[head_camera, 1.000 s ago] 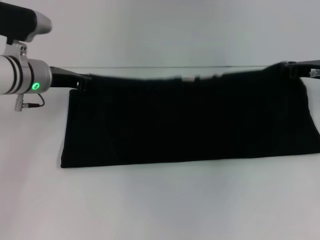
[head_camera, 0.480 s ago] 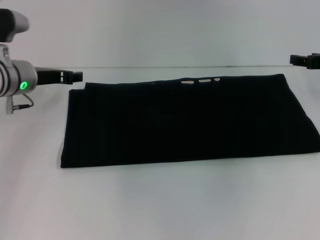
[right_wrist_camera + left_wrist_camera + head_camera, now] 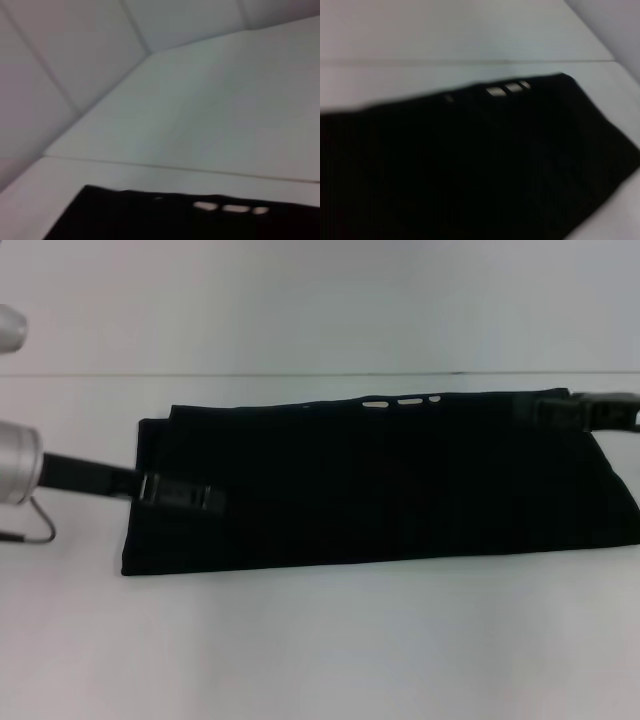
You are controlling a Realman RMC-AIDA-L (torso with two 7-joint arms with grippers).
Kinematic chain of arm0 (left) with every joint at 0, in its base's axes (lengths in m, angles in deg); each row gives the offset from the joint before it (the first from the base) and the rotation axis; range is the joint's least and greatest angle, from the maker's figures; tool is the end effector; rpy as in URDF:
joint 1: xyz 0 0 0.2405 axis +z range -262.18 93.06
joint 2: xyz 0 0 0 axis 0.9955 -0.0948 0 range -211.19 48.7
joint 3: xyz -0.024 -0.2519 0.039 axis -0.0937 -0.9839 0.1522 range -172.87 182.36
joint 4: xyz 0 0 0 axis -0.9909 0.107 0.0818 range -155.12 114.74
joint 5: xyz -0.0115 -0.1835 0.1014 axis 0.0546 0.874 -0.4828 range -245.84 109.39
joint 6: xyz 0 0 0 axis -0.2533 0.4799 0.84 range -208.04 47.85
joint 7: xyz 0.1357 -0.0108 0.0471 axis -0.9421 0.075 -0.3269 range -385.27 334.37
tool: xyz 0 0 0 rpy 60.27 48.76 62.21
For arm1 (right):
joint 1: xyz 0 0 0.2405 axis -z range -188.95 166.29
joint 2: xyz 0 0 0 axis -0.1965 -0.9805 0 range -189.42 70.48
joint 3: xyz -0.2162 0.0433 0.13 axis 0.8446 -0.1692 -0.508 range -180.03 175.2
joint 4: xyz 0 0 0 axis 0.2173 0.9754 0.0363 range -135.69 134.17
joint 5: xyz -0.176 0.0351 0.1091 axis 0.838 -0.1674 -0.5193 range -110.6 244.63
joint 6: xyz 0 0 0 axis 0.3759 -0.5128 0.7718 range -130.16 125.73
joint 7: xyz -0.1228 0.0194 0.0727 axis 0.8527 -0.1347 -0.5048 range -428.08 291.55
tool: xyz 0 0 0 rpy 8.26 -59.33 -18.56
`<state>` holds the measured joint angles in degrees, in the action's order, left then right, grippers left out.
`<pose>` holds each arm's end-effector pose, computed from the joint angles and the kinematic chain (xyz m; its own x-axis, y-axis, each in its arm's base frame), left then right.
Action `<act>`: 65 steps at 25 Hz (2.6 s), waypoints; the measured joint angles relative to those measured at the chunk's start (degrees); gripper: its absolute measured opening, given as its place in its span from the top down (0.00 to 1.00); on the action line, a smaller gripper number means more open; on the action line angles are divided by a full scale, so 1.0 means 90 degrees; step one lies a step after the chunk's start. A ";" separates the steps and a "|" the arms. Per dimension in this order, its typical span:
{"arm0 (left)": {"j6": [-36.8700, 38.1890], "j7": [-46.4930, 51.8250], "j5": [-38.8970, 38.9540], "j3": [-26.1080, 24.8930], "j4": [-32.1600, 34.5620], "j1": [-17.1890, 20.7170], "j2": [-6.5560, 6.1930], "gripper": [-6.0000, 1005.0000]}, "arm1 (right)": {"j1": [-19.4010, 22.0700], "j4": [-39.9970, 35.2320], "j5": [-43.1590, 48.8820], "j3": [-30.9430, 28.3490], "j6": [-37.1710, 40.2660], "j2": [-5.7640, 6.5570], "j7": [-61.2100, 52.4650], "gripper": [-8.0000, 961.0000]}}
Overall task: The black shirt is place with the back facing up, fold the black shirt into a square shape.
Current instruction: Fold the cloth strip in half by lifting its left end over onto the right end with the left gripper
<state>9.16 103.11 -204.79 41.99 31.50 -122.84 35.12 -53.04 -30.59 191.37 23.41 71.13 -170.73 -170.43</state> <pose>-0.2505 0.3763 0.0507 0.5047 0.8088 0.3020 0.8626 -0.4865 -0.1385 0.2725 0.4136 0.0566 0.5673 -0.5838 -0.5808 -0.8009 -0.5554 -0.2240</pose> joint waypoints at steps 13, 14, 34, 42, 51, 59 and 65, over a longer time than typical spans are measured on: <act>0.0708 0.2056 -0.0192 -0.0697 -0.1205 0.0002 -0.0217 0.06 | -0.0043 -0.0051 -0.0062 0.0531 0.1108 -0.0177 0.1414 0.03; 0.0658 0.2201 -0.0227 -0.0696 -0.1244 0.0003 -0.0216 0.06 | -0.0062 -0.0077 -0.0064 0.0644 0.1147 -0.0178 0.1431 0.03; 0.0000 0.4477 -0.0451 -0.1533 -0.2074 0.0289 -0.0249 0.07 | -0.0121 -0.0728 -0.0209 0.0998 0.1345 -0.0487 0.1396 0.05; -0.0480 0.4524 -0.0452 -0.1595 -0.2177 0.0349 -0.0225 0.07 | -0.0078 -0.0728 -0.0414 0.1009 0.1361 -0.0497 0.1417 0.05; -0.0741 0.4527 -0.0467 -0.1600 -0.2305 0.0314 -0.0226 0.07 | -0.0053 -0.0730 -0.0498 0.0997 0.1359 -0.0499 0.1420 0.05; -0.0943 0.4521 -0.0468 -0.1600 -0.2307 0.0344 -0.0235 0.07 | -0.0053 -0.0738 -0.0498 0.0944 0.1351 -0.0493 0.1420 0.05; -0.1072 0.4508 -0.0471 -0.1599 -0.2307 0.0347 -0.0235 0.07 | -0.0053 -0.0738 -0.0506 0.0918 0.1351 -0.0489 0.1420 0.05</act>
<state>-0.49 143.68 -209.03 27.59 10.74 -119.71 33.01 -53.52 -37.23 186.82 31.67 83.29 -175.13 -157.64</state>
